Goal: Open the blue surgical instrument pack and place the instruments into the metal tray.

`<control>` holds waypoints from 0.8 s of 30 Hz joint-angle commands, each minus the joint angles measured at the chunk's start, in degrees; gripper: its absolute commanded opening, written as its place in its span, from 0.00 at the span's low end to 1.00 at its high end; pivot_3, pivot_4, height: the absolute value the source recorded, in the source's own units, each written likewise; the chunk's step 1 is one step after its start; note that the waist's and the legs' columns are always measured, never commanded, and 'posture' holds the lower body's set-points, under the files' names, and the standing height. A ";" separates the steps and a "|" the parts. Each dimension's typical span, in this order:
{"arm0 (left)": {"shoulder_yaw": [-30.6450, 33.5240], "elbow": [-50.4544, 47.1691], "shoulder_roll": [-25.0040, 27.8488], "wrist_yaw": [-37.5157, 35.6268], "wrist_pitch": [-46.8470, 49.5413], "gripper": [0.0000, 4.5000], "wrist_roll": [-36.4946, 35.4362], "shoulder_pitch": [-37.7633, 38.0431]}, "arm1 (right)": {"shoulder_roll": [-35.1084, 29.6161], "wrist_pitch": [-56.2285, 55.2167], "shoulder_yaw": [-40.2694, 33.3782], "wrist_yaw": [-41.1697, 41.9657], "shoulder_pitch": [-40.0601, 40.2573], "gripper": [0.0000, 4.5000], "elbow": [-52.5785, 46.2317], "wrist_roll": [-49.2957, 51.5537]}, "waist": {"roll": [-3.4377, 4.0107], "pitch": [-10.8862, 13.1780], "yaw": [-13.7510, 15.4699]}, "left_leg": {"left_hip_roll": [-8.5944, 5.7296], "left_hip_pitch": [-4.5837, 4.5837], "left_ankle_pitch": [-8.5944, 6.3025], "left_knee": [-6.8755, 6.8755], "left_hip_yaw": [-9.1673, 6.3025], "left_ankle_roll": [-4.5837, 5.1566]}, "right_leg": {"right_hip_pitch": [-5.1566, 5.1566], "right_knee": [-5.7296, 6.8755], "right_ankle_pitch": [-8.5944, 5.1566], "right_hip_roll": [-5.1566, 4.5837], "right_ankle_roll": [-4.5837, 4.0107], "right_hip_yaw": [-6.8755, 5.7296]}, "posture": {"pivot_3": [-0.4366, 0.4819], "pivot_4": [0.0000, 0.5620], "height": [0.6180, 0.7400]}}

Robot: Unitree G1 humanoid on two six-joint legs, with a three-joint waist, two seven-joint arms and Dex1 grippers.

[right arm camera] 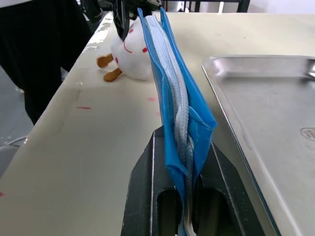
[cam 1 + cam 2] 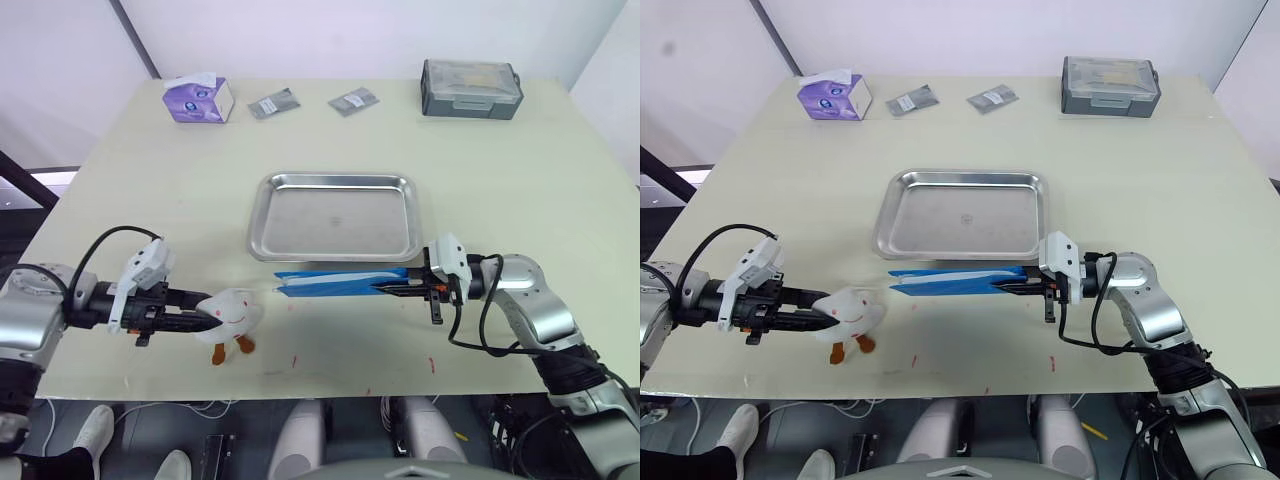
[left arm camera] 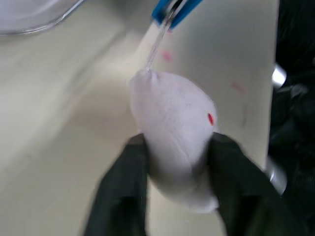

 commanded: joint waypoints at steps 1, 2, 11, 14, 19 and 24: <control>-0.90 1.74 2.28 -2.66 -3.09 0.83 0.49 -1.28 | 0.09 -1.24 -1.09 0.00 0.01 0.00 -1.26 0.91 | 0.00 0.00 0.03 | 0.00 0.00 0.00 0.00 0.00 0.00 | 0.00 0.00 0.00 0.00 0.00 0.00 | 0.48 0.27 0.95; -1.55 1.92 3.22 -2.66 -3.67 0.94 -0.08 -1.39 | -0.03 -1.33 -1.23 0.12 0.07 0.00 -1.14 0.98 | -0.01 0.01 0.03 | 0.00 0.00 0.00 0.00 0.01 0.00 | 0.00 0.00 0.00 -0.01 0.00 0.00 | 0.48 0.27 0.95; -1.70 4.10 5.31 -2.66 -7.55 0.99 -7.00 -7.07 | -0.06 -1.17 -1.32 0.26 0.33 0.00 -1.12 1.25 | -0.08 0.07 0.08 | 0.00 0.00 0.00 0.00 0.00 0.00 | 0.00 0.00 0.00 -0.01 0.00 -0.01 | 0.48 0.27 0.95; -0.49 4.67 2.15 -2.66 -9.24 0.99 -7.70 -10.02 | 0.03 -1.06 -1.20 0.42 0.32 0.00 -0.93 1.29 | -0.11 0.11 0.08 | -0.01 -0.02 0.00 0.01 0.01 0.00 | 0.01 0.00 0.00 -0.02 0.00 -0.01 | 0.48 0.27 0.95; 1.45 2.24 -7.34 0.73 -12.38 0.99 -6.53 -13.82 | 0.04 0.64 -0.81 1.11 0.43 0.00 -1.04 1.96 | -0.11 0.18 0.14 | -0.03 -0.02 0.00 0.04 0.02 0.00 | 0.02 0.01 0.00 -0.03 0.01 -0.02 | 0.48 0.27 0.95; 0.07 0.75 -14.33 2.01 -14.44 0.99 -3.71 -14.98 | 0.20 0.63 -0.58 1.29 0.02 0.00 -0.18 1.36 | -0.13 0.21 0.06 | -0.01 -0.02 0.01 0.04 -0.03 -0.01 | -0.02 0.05 0.00 0.00 0.00 -0.03 | 0.48 0.27 0.95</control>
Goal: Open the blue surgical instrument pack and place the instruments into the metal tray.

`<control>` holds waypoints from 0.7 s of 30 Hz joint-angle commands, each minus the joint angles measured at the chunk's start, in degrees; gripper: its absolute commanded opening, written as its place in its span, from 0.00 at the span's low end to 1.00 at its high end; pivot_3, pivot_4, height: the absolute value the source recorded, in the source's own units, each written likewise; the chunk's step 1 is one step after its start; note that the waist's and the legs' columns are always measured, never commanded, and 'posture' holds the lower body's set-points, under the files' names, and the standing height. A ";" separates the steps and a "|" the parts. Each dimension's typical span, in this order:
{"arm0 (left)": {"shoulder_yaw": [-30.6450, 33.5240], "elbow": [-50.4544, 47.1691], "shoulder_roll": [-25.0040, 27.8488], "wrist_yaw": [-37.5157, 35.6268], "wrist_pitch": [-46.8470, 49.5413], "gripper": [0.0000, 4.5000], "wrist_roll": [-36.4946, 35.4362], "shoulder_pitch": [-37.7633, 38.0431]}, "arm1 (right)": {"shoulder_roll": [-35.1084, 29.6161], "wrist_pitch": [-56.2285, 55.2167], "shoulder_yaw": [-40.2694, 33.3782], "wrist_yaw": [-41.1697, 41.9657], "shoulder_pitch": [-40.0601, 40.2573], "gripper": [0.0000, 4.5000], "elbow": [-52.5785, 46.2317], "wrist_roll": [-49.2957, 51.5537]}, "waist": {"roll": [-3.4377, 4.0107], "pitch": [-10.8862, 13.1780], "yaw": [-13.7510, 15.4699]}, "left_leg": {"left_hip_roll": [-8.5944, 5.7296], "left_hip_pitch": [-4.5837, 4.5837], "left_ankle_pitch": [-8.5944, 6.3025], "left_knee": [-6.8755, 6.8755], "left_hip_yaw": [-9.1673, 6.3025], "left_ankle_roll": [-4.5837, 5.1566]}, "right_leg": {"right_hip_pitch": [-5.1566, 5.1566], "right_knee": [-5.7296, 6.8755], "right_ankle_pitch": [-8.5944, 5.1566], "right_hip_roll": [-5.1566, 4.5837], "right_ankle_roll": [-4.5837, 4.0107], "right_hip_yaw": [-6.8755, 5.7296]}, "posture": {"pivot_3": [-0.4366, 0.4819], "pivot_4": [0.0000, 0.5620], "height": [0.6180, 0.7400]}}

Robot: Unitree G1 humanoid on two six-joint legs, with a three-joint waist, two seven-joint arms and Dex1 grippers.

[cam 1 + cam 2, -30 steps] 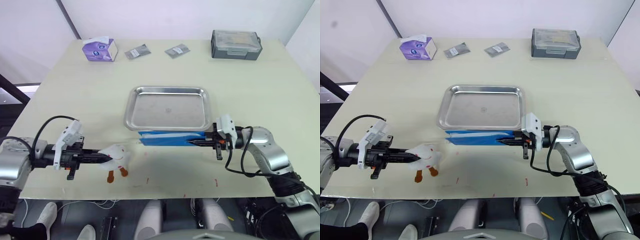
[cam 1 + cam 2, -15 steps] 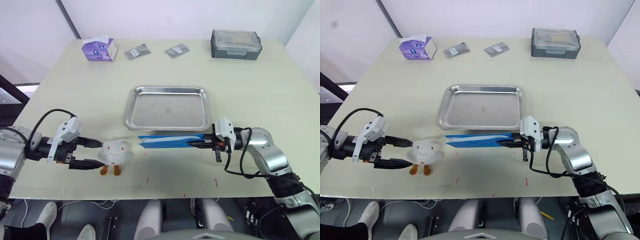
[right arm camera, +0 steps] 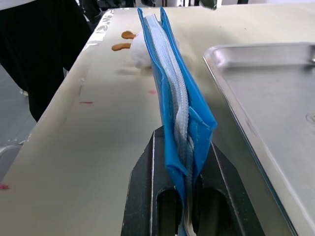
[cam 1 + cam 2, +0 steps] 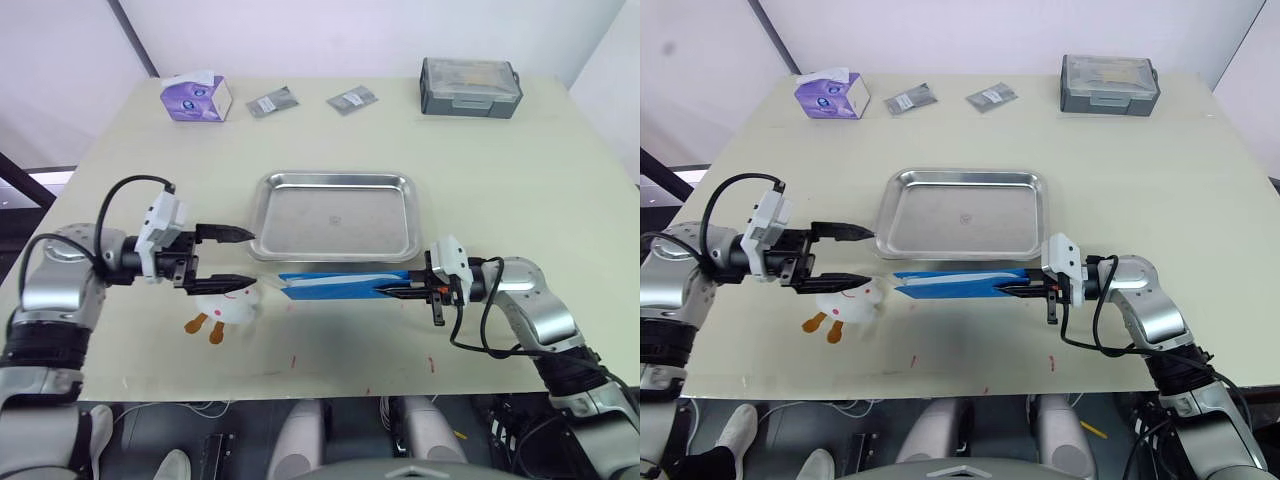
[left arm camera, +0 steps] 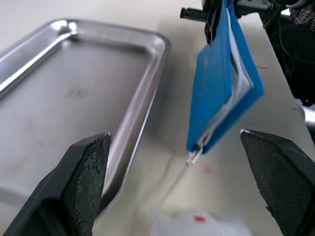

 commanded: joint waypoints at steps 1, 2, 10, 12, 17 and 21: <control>0.33 -1.87 -3.34 0.46 -2.30 0.99 2.04 -0.96 | 0.29 -0.50 -0.37 0.63 -0.61 0.00 -1.03 1.02 | 0.00 0.00 0.07 | -0.01 0.00 0.00 0.01 0.01 0.00 | 0.01 0.00 0.00 -0.02 0.00 0.00 | 0.48 0.27 0.95; 0.23 -1.89 -4.29 0.43 -2.48 0.99 2.56 -1.16 | 0.28 -0.47 -0.40 0.69 -0.67 0.00 -0.96 1.01 | -0.01 0.00 0.05 | -0.02 0.00 0.00 0.02 0.02 0.00 | 0.01 0.00 0.00 -0.02 0.00 0.01 | 0.48 0.27 0.95; 0.22 -2.64 -6.94 -1.60 -0.77 0.99 3.27 -1.10 | 0.54 -0.41 -0.23 0.70 -0.91 0.00 -0.62 0.77 | -0.01 0.00 0.01 | -0.03 -0.01 0.00 0.02 0.00 0.00 | 0.01 0.00 0.00 -0.02 0.00 0.01 | 0.48 0.27 0.95; 0.07 -2.76 -6.88 -2.66 -0.32 0.99 3.39 -0.77 | 0.73 -0.47 -0.09 0.62 -0.96 0.00 -0.44 0.64 | -0.01 0.00 0.01 | -0.03 -0.01 0.00 0.02 -0.01 0.00 | 0.01 0.00 0.00 -0.02 0.00 0.01 | 0.48 0.27 0.95; -0.43 -1.81 -7.42 -3.49 -1.70 0.90 4.58 -0.23 | 1.09 -0.52 -0.01 0.66 -1.11 0.00 -0.06 0.63 | -0.01 0.00 0.00 | -0.03 -0.01 0.00 0.02 0.00 0.00 | 0.01 0.00 0.00 -0.02 0.00 0.01 | 0.48 0.27 0.95; -1.28 -1.29 -8.99 -2.89 -2.59 0.58 5.83 -0.14 | 1.27 -0.57 0.10 1.04 -1.16 0.00 0.20 0.62 | -0.01 0.00 0.05 | -0.03 -0.01 0.00 0.02 -0.01 0.00 | 0.02 -0.01 0.00 -0.02 0.00 0.01 | 0.48 0.27 0.95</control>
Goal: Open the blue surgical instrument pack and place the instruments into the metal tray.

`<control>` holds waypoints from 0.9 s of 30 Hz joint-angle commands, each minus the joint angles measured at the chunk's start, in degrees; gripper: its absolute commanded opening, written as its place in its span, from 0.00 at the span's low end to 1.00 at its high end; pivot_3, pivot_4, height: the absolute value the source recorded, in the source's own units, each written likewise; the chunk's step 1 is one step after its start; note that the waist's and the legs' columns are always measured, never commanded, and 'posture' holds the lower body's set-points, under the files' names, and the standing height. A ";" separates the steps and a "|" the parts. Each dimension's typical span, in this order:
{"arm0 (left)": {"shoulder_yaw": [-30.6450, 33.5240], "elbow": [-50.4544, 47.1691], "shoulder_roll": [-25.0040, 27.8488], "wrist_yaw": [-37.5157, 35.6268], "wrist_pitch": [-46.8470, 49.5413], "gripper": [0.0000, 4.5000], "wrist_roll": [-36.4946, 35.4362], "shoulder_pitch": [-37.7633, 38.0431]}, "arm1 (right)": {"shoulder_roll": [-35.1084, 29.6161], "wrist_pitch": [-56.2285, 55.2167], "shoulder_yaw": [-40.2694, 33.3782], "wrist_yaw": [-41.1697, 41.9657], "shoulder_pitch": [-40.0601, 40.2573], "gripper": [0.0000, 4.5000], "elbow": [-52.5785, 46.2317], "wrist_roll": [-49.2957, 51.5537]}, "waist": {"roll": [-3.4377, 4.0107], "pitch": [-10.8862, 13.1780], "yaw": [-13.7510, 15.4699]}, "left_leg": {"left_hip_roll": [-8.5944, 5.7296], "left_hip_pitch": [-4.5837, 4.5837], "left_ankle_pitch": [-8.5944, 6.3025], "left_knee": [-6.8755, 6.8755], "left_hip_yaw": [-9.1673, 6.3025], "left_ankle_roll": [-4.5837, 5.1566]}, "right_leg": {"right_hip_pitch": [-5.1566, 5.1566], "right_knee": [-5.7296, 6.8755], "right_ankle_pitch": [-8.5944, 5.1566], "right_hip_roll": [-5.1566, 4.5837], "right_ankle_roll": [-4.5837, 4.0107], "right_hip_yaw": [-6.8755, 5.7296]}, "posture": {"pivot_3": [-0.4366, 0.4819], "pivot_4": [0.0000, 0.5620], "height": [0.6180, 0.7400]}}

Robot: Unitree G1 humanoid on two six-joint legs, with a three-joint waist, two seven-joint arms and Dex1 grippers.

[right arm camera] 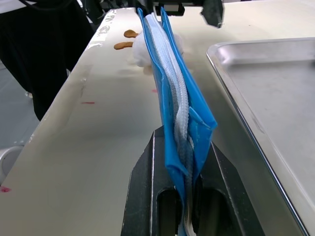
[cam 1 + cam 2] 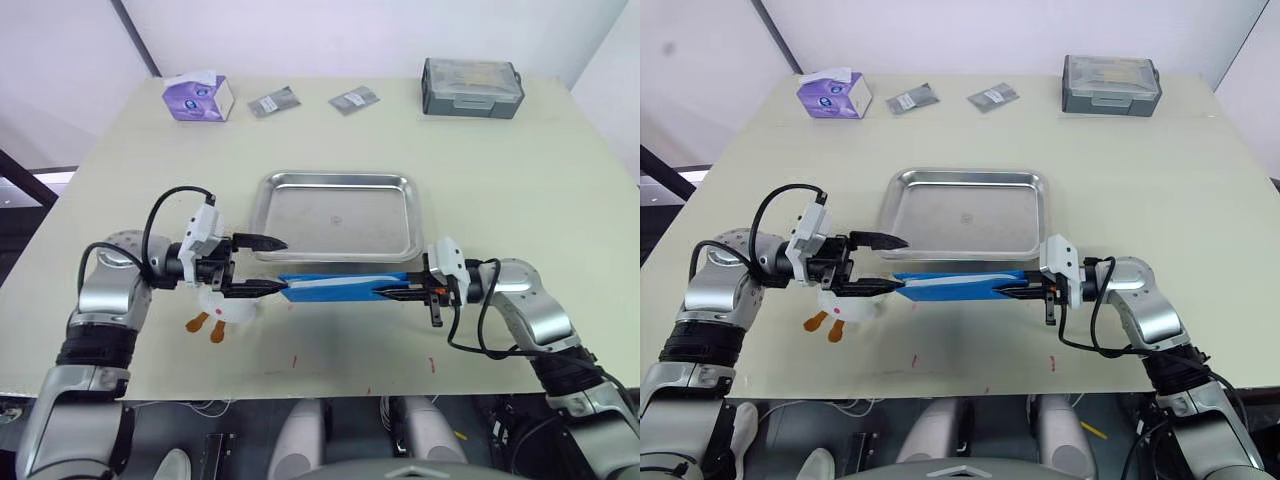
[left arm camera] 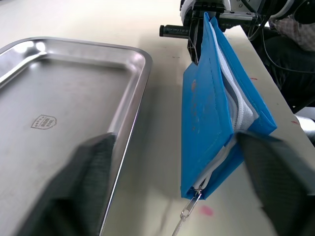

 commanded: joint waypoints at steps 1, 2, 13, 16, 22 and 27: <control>-0.34 -0.15 -1.01 -1.41 -1.00 0.49 0.78 0.05 | 0.24 -0.62 -0.21 0.78 -1.15 0.00 -0.93 0.92 | 0.00 0.00 0.00 | 0.00 0.00 0.00 0.00 0.00 0.00 | 0.00 0.00 0.00 0.00 0.00 0.00 | 0.48 0.27 0.95; -0.35 -0.37 -1.40 -1.48 -0.79 0.38 0.71 0.16 | 0.29 -0.57 -0.21 0.86 -1.22 0.00 -0.90 0.94 | 0.00 0.00 0.01 | 0.00 0.00 0.00 0.00 0.00 0.00 | 0.00 0.00 0.00 0.00 0.00 0.00 | 0.48 0.27 0.95; -0.44 -4.46 -2.30 -2.44 3.63 0.02 -0.78 2.69 | 0.35 -0.85 0.09 1.34 -1.07 0.00 -0.76 0.75 | 0.00 0.00 -0.03 | 0.00 0.00 0.00 0.00 -0.01 0.00 | 0.00 0.01 0.00 -0.01 0.00 0.00 | 0.48 0.27 0.95; -0.36 -4.32 -2.33 -2.43 3.41 0.02 -0.52 2.84 | -0.10 0.32 0.12 1.10 -0.97 0.00 -0.86 0.54 | 0.00 0.00 -0.03 | 0.00 0.00 0.00 0.00 -0.01 0.00 | 0.00 0.00 0.00 0.00 0.00 0.00 | 0.48 0.27 0.95; -0.57 -2.72 -2.58 -2.34 1.96 0.00 0.56 2.80 | -1.49 4.07 -0.85 1.64 -1.06 0.23 -2.40 2.25 | 0.00 0.00 -0.02 | 0.00 0.00 0.00 0.00 -0.01 0.00 | 0.00 0.00 0.00 -0.01 0.00 0.00 | 0.48 0.27 0.95; -0.95 -1.82 -2.82 -2.43 1.10 0.00 1.20 2.75 | -2.20 0.53 -1.89 -0.10 -0.51 0.75 -3.09 0.38 | 0.00 0.00 -0.01 | 0.00 0.00 0.00 0.00 -0.01 0.00 | 0.00 0.00 0.00 -0.01 0.00 0.00 | 0.48 0.27 0.95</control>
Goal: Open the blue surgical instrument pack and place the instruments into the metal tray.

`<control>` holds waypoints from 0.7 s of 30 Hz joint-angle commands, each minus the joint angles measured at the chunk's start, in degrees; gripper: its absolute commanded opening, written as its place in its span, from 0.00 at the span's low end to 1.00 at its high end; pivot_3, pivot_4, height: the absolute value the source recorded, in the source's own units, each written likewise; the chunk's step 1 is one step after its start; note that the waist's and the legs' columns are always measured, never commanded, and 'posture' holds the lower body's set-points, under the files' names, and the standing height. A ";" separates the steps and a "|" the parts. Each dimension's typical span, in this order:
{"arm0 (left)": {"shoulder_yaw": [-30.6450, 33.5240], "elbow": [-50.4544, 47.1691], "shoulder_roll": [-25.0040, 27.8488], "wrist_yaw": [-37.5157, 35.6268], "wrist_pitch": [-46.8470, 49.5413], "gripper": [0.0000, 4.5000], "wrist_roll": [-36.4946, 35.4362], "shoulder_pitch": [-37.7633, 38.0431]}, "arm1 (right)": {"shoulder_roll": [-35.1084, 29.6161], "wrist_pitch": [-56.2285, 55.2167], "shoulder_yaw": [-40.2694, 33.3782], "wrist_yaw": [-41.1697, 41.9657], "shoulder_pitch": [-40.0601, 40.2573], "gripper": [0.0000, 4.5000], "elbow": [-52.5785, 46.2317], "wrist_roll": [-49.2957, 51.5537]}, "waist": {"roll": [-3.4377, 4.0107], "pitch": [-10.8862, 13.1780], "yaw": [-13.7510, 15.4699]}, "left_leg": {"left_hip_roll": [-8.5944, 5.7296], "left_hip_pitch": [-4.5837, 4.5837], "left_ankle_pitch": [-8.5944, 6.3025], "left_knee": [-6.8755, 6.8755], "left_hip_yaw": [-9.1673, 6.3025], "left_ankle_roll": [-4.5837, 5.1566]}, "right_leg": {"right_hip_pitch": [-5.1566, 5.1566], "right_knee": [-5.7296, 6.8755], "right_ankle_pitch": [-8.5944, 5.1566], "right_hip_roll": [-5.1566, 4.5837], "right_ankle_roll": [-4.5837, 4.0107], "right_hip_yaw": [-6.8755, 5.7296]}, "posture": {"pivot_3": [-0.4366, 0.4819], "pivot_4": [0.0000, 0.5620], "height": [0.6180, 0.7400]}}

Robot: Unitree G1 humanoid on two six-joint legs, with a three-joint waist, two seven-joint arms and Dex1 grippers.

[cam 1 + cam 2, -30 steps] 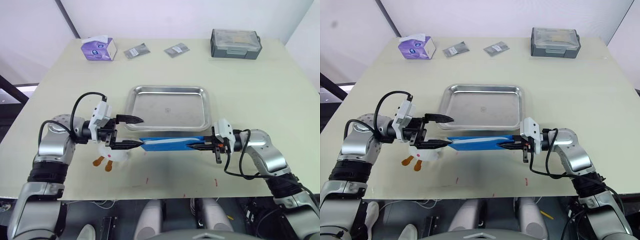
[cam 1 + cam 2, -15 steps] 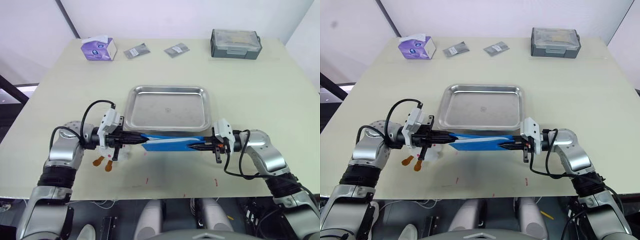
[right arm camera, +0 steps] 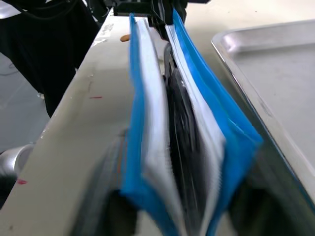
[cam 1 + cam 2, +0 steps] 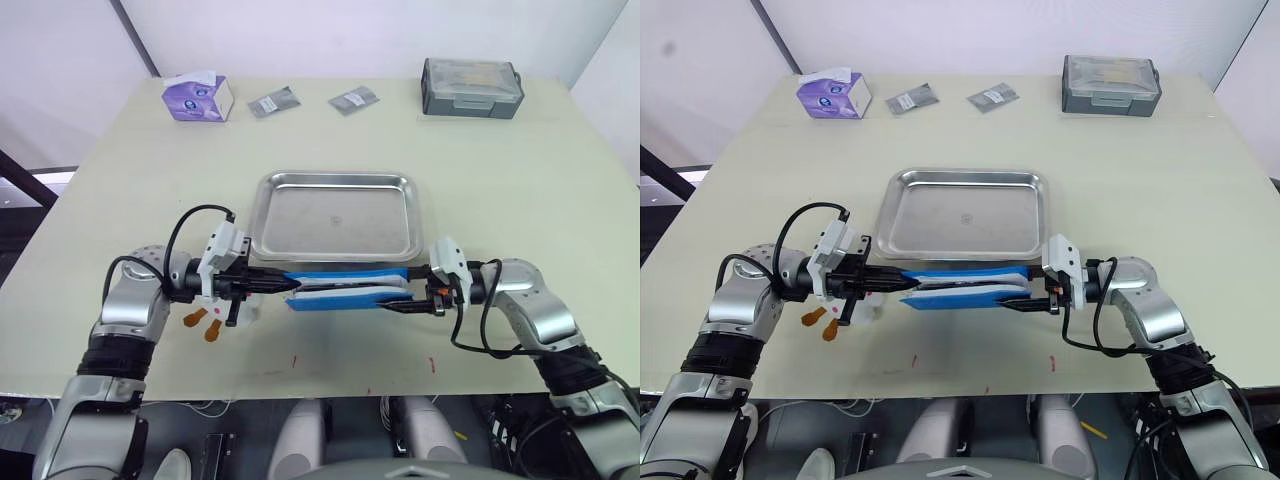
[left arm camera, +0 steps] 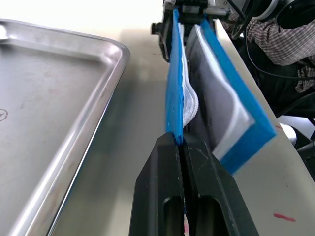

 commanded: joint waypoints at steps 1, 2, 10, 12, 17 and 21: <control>0.24 0.50 -0.16 -2.08 -1.43 0.00 0.38 -0.27 | -1.06 -1.47 -1.87 -0.53 -0.16 0.87 -3.06 0.42 | 0.00 0.00 0.01 | 0.00 0.00 0.00 0.00 0.01 0.00 | 0.00 0.00 0.00 0.00 0.00 0.00 | 0.48 0.27 0.95; 0.14 0.84 -0.28 -1.98 -1.64 0.00 0.52 -0.49 | -1.43 -0.91 -2.17 -0.50 0.01 0.95 -3.48 0.88 | 0.00 0.00 0.03 | 0.00 0.00 0.00 0.00 0.01 0.00 | 0.00 0.00 0.00 0.00 0.00 0.00 | 0.48 0.27 0.95; -0.31 3.71 -1.56 -1.55 -3.67 0.00 1.85 -1.94 | -4.36 3.56 -6.17 -1.41 1.51 0.99 -8.96 6.03 | 0.00 0.00 0.05 | -0.01 0.01 0.00 0.00 0.00 0.00 | 0.02 -0.01 0.00 -0.02 0.00 0.00 | 0.48 0.27 0.95; -0.31 3.93 -1.75 -1.48 -3.92 0.00 1.92 -2.12 | -4.72 3.88 -6.29 -1.36 1.77 0.99 -9.64 6.36 | 0.00 0.00 0.07 | -0.01 0.01 0.00 0.00 0.00 0.00 | 0.02 0.00 0.00 -0.02 0.00 0.00 | 0.48 0.27 0.95; -0.77 4.38 -2.30 -1.89 -3.78 0.00 2.19 -2.95 | -3.11 16.63 -10.71 -6.09 2.20 0.99 -17.28 20.57 | 0.00 0.00 0.12 | -0.01 0.00 0.00 0.01 -0.01 0.00 | 0.03 -0.01 0.00 -0.04 0.01 0.00 | 0.48 0.27 0.95; -0.95 4.44 -2.45 -2.22 -3.85 0.00 2.51 -2.75 | -0.45 21.72 -11.94 -10.95 1.32 0.82 -20.55 26.25 | -0.01 -0.01 0.12 | 0.03 0.00 0.00 0.00 -0.04 0.00 | 0.03 -0.01 0.00 -0.04 0.01 -0.01 | 0.48 0.27 0.95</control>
